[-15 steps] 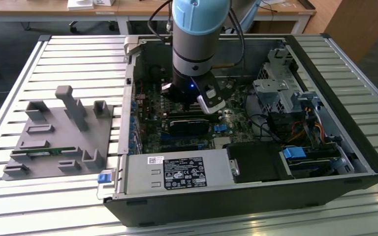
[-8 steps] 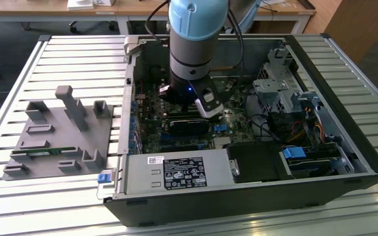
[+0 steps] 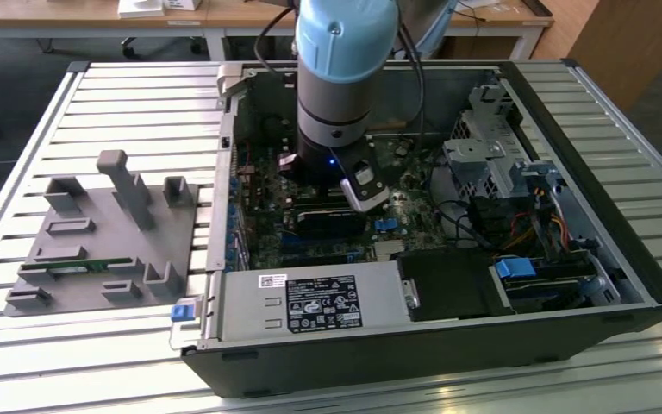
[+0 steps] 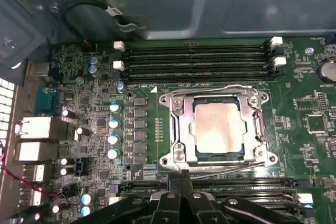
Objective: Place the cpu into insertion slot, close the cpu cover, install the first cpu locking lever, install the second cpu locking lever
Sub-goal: 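Install the second cpu locking lever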
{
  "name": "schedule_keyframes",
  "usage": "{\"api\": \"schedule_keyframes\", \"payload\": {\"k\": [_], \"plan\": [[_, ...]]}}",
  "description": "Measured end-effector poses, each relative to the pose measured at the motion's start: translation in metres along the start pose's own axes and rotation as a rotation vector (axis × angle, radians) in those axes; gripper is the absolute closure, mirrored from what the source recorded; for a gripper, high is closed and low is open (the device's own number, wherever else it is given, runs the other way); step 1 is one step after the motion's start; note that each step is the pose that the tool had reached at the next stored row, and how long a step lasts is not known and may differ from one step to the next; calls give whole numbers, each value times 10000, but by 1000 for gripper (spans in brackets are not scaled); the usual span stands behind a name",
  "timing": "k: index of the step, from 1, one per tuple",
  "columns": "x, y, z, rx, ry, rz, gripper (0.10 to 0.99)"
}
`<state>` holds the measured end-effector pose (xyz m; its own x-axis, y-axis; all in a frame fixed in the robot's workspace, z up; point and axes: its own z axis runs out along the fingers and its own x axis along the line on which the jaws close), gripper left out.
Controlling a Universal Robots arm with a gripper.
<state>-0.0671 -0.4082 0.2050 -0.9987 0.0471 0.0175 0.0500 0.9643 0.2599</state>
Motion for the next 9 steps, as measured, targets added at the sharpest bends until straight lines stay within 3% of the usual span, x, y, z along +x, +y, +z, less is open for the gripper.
{"api": "schedule_keyframes", "payload": {"k": [3, 9], "plan": [[0, -8, 23, -19, 2, 1, 980], [15, -31, 41, -191, 10, -1, 980]]}}
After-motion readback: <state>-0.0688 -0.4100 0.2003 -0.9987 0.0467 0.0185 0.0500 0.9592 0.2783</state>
